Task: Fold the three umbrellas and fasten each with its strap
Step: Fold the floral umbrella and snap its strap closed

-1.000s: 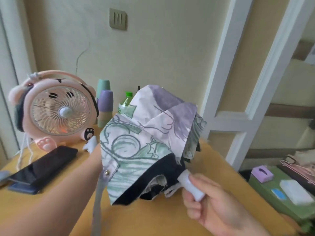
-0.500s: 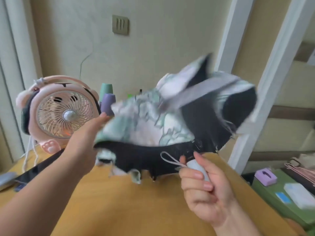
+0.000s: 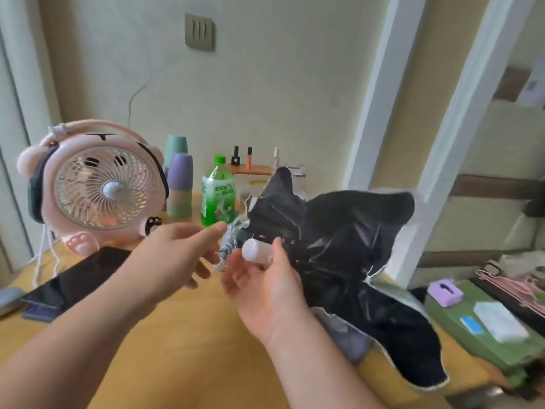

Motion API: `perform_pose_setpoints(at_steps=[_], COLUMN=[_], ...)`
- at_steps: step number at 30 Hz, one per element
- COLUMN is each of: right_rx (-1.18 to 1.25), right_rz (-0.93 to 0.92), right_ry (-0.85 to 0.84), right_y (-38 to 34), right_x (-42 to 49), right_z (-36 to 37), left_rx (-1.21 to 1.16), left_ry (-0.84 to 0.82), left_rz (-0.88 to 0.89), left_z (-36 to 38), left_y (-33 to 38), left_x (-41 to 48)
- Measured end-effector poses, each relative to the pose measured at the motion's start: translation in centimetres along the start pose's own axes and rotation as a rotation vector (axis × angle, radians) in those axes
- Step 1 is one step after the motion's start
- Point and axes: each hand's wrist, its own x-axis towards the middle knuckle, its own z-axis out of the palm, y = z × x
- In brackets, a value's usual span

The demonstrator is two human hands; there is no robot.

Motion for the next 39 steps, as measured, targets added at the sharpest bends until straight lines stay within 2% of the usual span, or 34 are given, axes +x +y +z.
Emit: perform_pose_setpoints(at_steps=[2, 3, 5, 7, 10, 11, 12, 13, 14, 15, 16, 18, 19, 20, 22, 26, 29, 31, 34, 36, 39], right_rx=[-0.264, -0.429, -0.842, -1.285, -1.558, -1.624, -1.644, -1.634, -1.6, -1.576, -1.611, -1.756, -1.787, -1.792, -1.682, -1.442, -1.627, -1.906, -2.25, -2.285, -2.156], right_rz=[0.144, 0.197, 0.219, 0.109, -0.283, -0.55, -0.888, -1.141, -1.234, -1.237, -1.115, -0.696, -0.576, -0.542, -0.611, -0.89, -1.069, -1.037, -0.823, -0.761, -0.767], right_ry=[0.027, 0.014, -0.076, -0.207, -0.572, -0.564, -0.442, -0.239, -0.02, 0.13, 0.189, 0.102, 0.007, -0.064, -0.132, -0.115, 0.062, 0.147, 0.114, 0.07, 0.066], right_y=[2.0, 2.8, 3.6, 2.8, -1.8, -3.8, -5.8, -8.1, -10.3, -12.3, -13.8, -15.4, -15.6, -15.3, -14.4, -13.7, -13.1, -11.9, -9.4, -8.2, -7.3], right_x=[-0.3, -1.0, -3.4, -7.2, -13.0, -14.2, -14.8, -14.6, -13.9, -12.6, -11.0, -8.3, -7.4, -6.5, -5.1, -2.6, -1.0, -0.1, 1.4, 2.3, 4.0], right_z=[-1.7, -2.3, -3.5, -4.9, -6.7, -7.6, -8.9, -10.4, -11.8, -13.2, -14.4, -16.2, -16.4, -16.0, -13.5, -6.9, -4.4, -4.7, -6.8, -8.0, -9.2], left_rx=[0.128, 0.216, 0.417, 0.646, 0.866, 0.916, 0.944, 0.948, 0.929, 0.892, 0.849, 0.7, 0.618, 0.555, 0.527, 0.786, 0.898, 0.927, 0.867, 0.753, 0.583], left_ry=[-0.165, -0.21, -0.288, -0.363, -0.438, -0.449, -0.451, -0.452, -0.456, -0.456, -0.443, -0.392, -0.369, -0.35, -0.298, -0.184, -0.204, -0.223, -0.3, -0.344, -0.353], left_rz=[-0.189, -0.227, -0.209, -0.086, 0.096, 0.128, 0.15, 0.156, 0.162, 0.174, 0.19, 0.207, 0.209, 0.218, 0.257, 0.428, 0.454, 0.444, 0.452, 0.427, 0.384], left_z=[1.4, 2.0, 3.1, 4.1, 5.8, 6.4, 7.0, 7.5, 7.8, 7.9, 7.7, 6.8, 6.0, 5.2, 3.3, -0.8, -2.6, -2.7, -1.1, 0.1, 0.4], left_y=[-1.1, -2.1, -3.8, -5.0, -6.6, -6.9, -7.1, -7.5, -7.8, -7.9, -8.0, -7.1, -6.0, -4.4, -0.8, 5.6, 6.2, 2.7, -5.1, -8.8, -11.1], left_x=[0.4, 0.8, 1.4, 1.7, 2.2, 2.3, 2.4, 2.7, 2.9, 3.2, 3.5, 4.3, 4.8, 5.1, 5.9, 7.3, 8.0, 8.5, 8.1, 7.2, 6.6])
